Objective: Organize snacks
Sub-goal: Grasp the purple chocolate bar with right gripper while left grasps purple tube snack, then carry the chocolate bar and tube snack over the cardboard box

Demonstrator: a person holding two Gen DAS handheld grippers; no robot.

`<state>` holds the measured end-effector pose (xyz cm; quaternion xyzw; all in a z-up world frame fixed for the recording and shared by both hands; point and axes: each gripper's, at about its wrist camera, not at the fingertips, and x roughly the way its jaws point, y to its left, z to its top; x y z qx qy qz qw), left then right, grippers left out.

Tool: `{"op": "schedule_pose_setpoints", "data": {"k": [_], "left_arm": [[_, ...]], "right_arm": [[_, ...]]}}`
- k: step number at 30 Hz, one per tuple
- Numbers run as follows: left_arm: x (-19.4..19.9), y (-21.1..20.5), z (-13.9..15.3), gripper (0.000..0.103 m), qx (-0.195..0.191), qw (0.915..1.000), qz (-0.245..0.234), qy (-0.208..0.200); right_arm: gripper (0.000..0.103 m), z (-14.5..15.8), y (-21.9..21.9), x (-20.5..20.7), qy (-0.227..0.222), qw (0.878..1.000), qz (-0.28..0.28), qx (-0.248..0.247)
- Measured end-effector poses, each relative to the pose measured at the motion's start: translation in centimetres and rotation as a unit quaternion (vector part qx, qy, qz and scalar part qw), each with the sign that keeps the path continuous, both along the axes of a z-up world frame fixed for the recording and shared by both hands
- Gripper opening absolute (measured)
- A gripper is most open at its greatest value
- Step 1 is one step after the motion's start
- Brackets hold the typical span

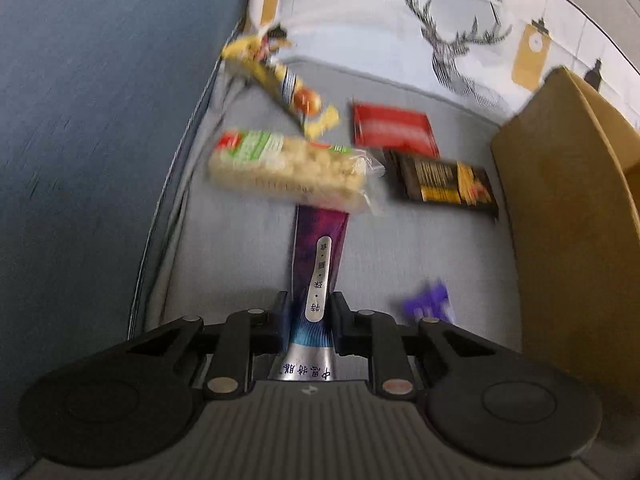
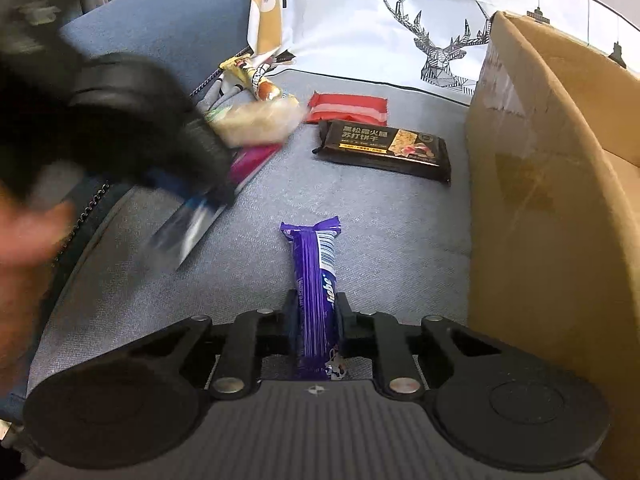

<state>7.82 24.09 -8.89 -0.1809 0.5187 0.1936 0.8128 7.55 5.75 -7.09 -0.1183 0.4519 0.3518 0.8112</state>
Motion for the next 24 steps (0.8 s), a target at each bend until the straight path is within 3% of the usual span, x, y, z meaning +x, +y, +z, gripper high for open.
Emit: {"op": "schedule_pose_setpoints", "data": {"k": [5,14,17,20,24], "left_arm": [[-0.3,0.2,-0.4,0.032,0.002,0.9999,-0.005,0.012],[1.6,-0.4,-1.3,0.036,0.022,0.9995,-0.014,0.020],[1.8,-0.8,-1.4,0.035,0.039,0.9986,-0.026,0.022],[1.9,-1.1,-1.4,0.026,0.054,0.9973,-0.043,0.025],[1.7,-1.0,-1.1,0.022,0.040,0.9980,-0.047,0.017]], "right_arm": [[0.021,-0.1,-0.1,0.1,0.010,1.000,-0.008,-0.003],[0.023,-0.3,0.0,0.2,0.016,1.000,-0.007,0.003],[0.023,-0.2,0.0,0.0,0.012,1.000,-0.004,0.002],[0.023,-0.3,0.0,0.0,0.010,1.000,-0.004,0.001],[0.018,-0.3,0.2,-0.1,-0.001,1.000,0.000,-0.002]]}}
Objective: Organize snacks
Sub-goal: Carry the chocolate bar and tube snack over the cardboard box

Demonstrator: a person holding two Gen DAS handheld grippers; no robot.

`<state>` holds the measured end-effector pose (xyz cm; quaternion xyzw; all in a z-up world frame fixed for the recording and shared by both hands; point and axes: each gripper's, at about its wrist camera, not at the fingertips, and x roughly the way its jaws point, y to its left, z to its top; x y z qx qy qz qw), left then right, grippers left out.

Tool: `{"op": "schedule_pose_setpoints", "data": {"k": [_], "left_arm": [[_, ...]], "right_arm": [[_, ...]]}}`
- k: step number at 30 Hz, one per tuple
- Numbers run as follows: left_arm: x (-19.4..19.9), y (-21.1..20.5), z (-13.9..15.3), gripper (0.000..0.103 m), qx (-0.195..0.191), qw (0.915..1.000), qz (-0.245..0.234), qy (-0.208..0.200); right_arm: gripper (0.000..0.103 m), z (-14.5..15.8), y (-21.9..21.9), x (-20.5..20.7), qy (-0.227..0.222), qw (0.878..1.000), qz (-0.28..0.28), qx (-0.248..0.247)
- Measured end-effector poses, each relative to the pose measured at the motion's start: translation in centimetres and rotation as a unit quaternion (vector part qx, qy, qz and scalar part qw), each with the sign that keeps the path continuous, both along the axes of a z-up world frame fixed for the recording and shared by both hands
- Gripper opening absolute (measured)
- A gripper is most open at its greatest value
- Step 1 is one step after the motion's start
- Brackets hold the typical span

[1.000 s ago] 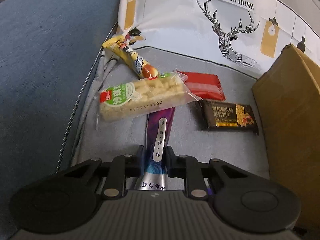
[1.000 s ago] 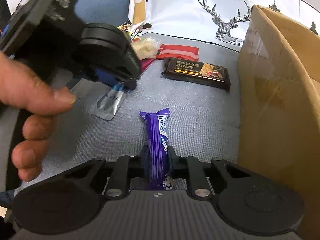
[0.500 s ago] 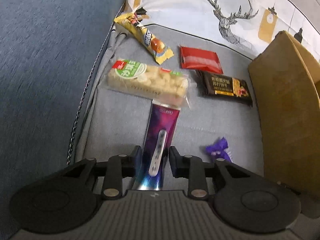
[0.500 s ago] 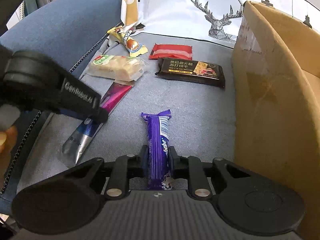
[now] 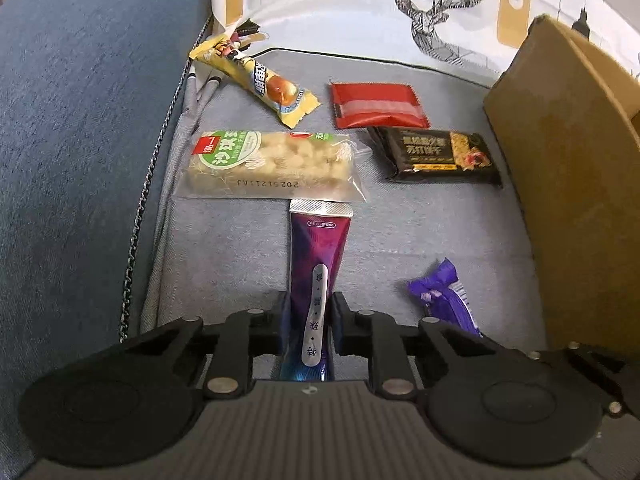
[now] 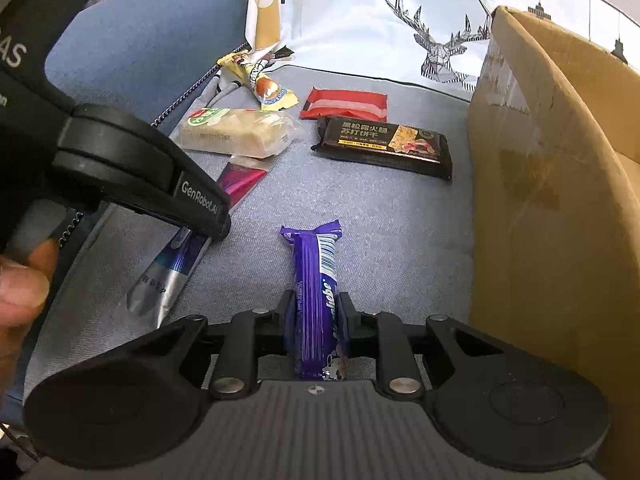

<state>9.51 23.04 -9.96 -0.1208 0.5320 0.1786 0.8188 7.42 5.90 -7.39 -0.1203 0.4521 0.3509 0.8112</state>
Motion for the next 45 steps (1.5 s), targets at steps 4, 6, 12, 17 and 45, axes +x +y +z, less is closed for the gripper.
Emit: {"op": "schedule_pose_setpoints", "data": {"k": [4,6,12,17,45], "left_arm": [[-0.7,0.8,0.8,0.022,-0.044,0.9986,0.017,-0.022],[-1.1,1.5,0.7,0.022,-0.069,0.9968,0.030,-0.024],[-1.0,1.5,0.0,0.026,-0.056,0.9981,0.026,0.000],[-0.6,0.8,-0.1,0.026,-0.032,0.9994,0.012,0.009],[-1.3,-0.3,8.9,0.022,-0.044,0.9631,0.069,-0.256]], "right_arm": [[0.016,0.4,-0.2,0.0,-0.010,1.000,-0.005,0.012],[0.016,0.5,-0.3,0.2,-0.008,1.000,-0.009,0.013],[0.021,0.0,-0.2,0.4,0.013,1.000,-0.012,0.010],[0.021,-0.1,-0.1,0.4,0.011,1.000,-0.010,0.008],[0.016,10.1,-6.0,2.0,-0.108,0.975,-0.066,0.181]]}}
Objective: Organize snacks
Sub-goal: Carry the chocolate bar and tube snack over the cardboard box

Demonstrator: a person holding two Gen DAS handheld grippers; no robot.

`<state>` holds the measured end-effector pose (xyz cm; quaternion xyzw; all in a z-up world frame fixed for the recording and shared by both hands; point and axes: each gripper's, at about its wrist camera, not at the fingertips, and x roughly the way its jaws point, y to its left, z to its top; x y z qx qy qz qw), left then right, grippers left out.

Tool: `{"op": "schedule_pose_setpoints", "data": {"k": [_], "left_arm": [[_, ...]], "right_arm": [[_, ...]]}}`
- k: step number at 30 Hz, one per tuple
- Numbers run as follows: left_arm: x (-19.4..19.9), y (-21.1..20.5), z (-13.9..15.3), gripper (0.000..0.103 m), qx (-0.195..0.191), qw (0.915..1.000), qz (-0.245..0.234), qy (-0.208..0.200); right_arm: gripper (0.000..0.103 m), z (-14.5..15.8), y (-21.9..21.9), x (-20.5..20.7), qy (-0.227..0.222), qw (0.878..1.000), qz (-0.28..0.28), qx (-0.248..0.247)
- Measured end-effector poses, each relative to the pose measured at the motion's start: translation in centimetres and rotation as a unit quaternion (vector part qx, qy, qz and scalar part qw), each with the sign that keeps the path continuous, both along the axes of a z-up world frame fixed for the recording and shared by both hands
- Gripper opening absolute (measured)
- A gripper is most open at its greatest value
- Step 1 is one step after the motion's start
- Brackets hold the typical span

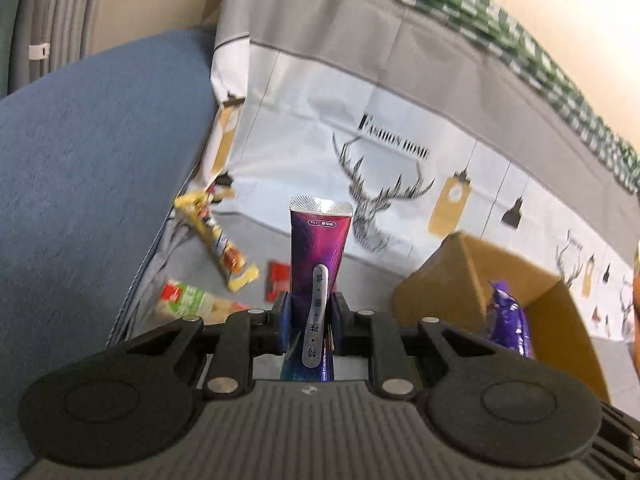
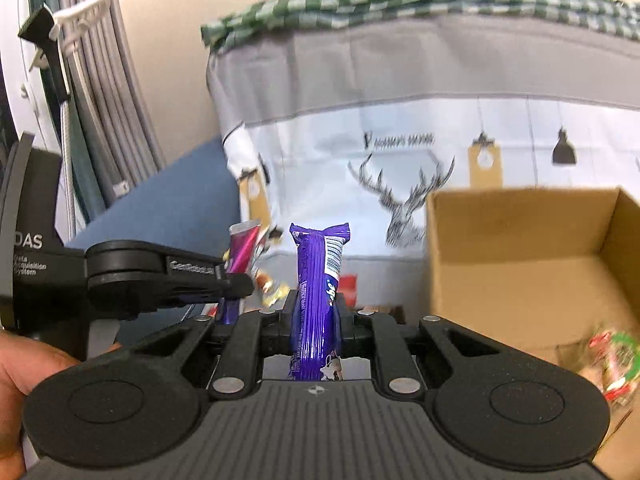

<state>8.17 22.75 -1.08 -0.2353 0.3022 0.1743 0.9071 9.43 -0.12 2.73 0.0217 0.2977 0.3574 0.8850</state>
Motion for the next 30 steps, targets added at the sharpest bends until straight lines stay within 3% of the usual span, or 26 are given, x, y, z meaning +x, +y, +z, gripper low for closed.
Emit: {"op": "schedule_pose_setpoints", "data": {"k": [11,23,30], "left_arm": [[1.2,-2.0,1.4,0.022,0.002,0.9987,0.008,-0.051],[3.2,-10.3,2.9,0.022,0.005,0.9871,-0.106,-0.120],[4.1,-13.0,2.3,0.022,-0.010,0.9802,-0.150,-0.129]], "right_arm": [[0.016,1.0,-4.3,1.4,-0.030,0.999,-0.021,0.021],[0.016,1.3,-9.7,3.9,-0.048,0.996,-0.073,0.017],[0.016,0.8,-12.4,5.9,-0.045,0.991,-0.123,0.000]]}}
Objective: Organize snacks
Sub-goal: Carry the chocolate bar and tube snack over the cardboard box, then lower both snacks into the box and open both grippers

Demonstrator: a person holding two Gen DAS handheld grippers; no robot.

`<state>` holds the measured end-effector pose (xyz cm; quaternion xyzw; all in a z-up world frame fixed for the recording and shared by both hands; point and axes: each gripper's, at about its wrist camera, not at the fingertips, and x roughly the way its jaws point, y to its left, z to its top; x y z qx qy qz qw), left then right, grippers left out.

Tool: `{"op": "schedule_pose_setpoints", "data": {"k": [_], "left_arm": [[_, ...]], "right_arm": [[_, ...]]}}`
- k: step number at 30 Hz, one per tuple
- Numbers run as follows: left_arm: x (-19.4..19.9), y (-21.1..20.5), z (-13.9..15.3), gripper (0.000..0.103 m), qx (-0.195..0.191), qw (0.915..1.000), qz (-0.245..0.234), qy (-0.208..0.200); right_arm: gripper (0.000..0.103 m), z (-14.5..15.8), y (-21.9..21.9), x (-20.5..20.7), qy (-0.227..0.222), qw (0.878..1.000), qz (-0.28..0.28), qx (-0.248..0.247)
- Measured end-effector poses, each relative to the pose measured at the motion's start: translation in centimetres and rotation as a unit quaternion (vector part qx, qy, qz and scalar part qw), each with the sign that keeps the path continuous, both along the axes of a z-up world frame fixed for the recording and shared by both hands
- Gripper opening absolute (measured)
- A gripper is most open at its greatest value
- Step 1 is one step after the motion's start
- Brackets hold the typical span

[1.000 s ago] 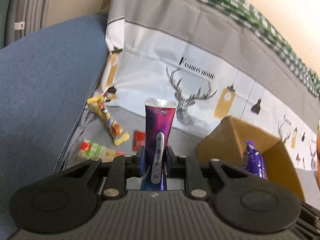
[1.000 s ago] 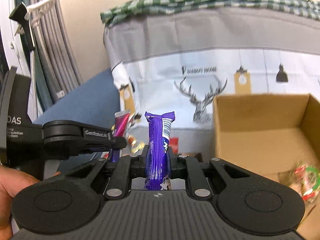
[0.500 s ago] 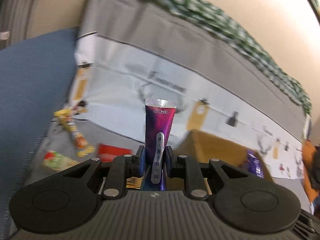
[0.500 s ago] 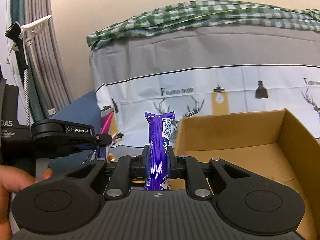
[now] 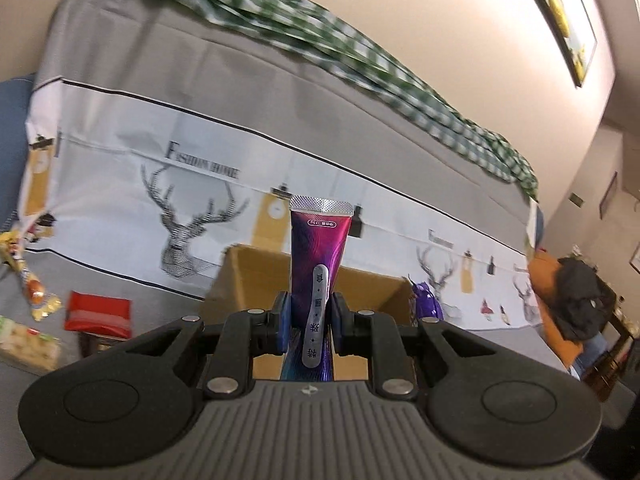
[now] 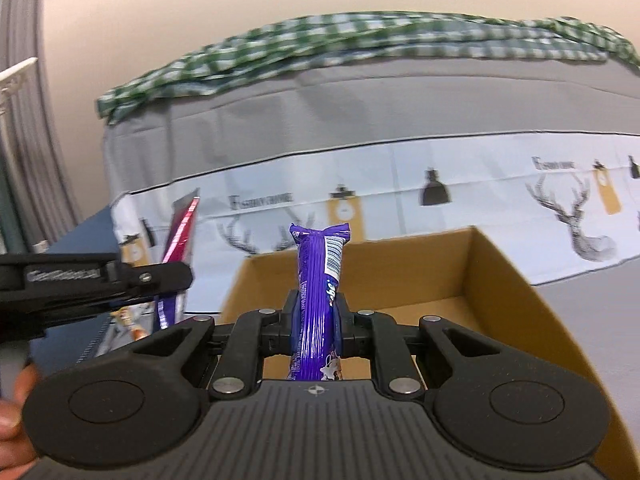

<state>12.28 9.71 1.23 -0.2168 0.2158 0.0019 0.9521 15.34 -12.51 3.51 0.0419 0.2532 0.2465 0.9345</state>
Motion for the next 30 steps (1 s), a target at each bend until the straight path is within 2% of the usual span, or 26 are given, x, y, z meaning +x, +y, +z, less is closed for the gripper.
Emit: {"op": "schedule_pose_setpoints", "data": {"k": [10,17,24,30], "left_arm": [[1.0,-2.8,-0.6,0.022,0.004,0.9991,-0.043,-0.006],[1.3,-4.9,-1.1,0.022,0.028,0.9973,-0.067,-0.004],[1.1,-6.3,-1.0,0.022,0.059,0.9940,-0.091,-0.014],[1.1,-6.2,-1.2,0.022,0.060,0.9939,-0.092,-0.012]], "right_arm": [[0.016,-0.6,-2.3,1.3,0.003,0.999,-0.046,-0.013],[0.016,-0.2,-2.2,1.0,-0.027,0.998,-0.048,-0.035],[0.016,-0.1,-2.5,1.2,-0.026,0.998,-0.054,-0.036],[0.016,-0.3,-2.6,1.3,-0.022,0.997,-0.058,-0.035]]}}
